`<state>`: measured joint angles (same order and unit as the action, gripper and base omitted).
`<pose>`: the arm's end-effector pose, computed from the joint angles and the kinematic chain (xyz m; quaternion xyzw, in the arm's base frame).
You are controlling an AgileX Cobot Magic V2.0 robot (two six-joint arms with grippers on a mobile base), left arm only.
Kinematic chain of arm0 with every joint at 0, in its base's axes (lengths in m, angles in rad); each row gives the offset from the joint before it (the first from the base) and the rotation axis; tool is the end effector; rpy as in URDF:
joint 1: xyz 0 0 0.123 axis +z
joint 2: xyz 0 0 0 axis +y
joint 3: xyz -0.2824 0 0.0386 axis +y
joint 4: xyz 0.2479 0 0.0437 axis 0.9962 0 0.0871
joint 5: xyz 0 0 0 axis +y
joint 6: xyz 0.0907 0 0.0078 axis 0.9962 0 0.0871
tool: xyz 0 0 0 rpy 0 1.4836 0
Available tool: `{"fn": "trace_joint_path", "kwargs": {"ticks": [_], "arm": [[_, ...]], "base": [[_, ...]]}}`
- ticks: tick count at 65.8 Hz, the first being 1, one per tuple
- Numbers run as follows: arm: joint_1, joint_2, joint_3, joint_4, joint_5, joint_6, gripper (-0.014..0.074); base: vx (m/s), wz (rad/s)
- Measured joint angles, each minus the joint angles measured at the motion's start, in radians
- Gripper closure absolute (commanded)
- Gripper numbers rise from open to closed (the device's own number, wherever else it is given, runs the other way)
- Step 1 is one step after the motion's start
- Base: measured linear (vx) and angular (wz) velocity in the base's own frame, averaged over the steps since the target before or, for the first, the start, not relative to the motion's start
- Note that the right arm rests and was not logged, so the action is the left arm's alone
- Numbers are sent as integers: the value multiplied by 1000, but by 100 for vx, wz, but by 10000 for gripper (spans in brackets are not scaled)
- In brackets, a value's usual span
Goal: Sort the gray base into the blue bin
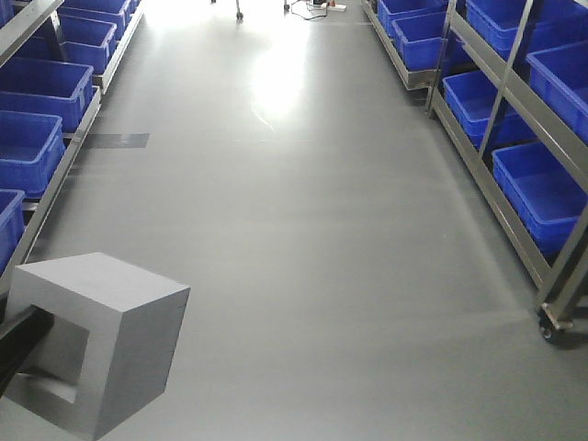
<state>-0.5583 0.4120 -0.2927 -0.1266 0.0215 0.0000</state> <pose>0.0838 -0.0526 0.2804 0.1564 0.7087 -0.2319 0.6477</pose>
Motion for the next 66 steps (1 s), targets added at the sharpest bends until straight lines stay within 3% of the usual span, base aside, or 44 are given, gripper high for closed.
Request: {"fn": "trace_joint_path", "kwargs": {"ticks": [66], "arm": [[0, 0, 0, 0, 1, 0, 602]], "base": [[41, 0]]}}
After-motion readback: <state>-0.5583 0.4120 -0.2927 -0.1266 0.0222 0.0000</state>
